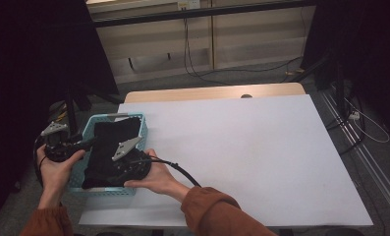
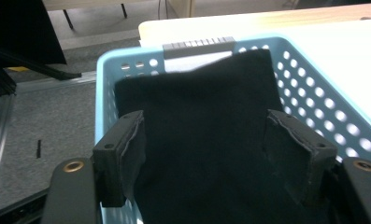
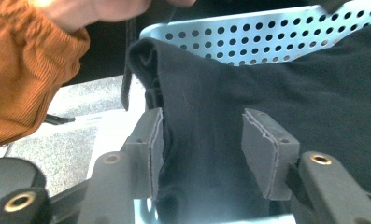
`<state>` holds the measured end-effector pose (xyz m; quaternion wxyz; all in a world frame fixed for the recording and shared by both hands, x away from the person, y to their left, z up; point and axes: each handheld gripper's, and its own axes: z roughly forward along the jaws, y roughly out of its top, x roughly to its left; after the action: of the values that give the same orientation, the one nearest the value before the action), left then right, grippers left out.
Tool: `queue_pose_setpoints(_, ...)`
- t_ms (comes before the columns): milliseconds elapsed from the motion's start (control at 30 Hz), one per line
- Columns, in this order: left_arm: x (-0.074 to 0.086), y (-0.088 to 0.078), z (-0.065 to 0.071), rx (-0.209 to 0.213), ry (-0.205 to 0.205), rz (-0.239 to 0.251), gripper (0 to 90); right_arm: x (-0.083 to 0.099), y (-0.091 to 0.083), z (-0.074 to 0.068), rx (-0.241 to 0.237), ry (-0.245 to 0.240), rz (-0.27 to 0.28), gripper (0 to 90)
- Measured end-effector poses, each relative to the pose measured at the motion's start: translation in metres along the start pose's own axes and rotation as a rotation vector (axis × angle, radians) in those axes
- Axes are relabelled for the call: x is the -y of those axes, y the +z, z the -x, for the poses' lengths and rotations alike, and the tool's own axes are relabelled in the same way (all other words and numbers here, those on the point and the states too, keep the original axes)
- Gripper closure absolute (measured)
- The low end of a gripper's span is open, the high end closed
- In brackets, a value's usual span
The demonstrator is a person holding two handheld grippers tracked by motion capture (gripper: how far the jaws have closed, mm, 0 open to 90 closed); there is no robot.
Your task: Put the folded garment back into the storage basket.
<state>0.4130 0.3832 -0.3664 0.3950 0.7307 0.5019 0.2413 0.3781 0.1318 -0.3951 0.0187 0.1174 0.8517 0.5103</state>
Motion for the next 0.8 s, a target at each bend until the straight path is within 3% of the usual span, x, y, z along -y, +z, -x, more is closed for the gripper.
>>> queue_pose_setpoints(200,0.014,-0.014,0.014,0.006,0.046,-0.011,30.8,0.008,-0.023,-0.004,0.013,-0.01,0.02,47.5)
queue_pose_setpoints(333,0.026,-0.027,0.02,0.003,0.051,-0.013,31.6,0.015,-0.037,-0.007,0.021,-0.009,0.018,47.3)
queue_pose_setpoints(533,0.045,-0.044,0.021,-0.016,0.02,-0.038,34.8,0.031,-0.059,-0.011,0.038,-0.001,0.017,46.6)
queue_pose_setpoints(733,0.06,-0.059,0.019,0.012,-0.054,-0.04,33.2,0.05,-0.077,-0.014,0.057,0.015,0.009,46.1)
queue_pose_setpoints(800,0.063,-0.062,0.021,0.034,-0.058,-0.047,32.6,0.055,-0.081,-0.013,0.07,0.025,0.01,46.0)
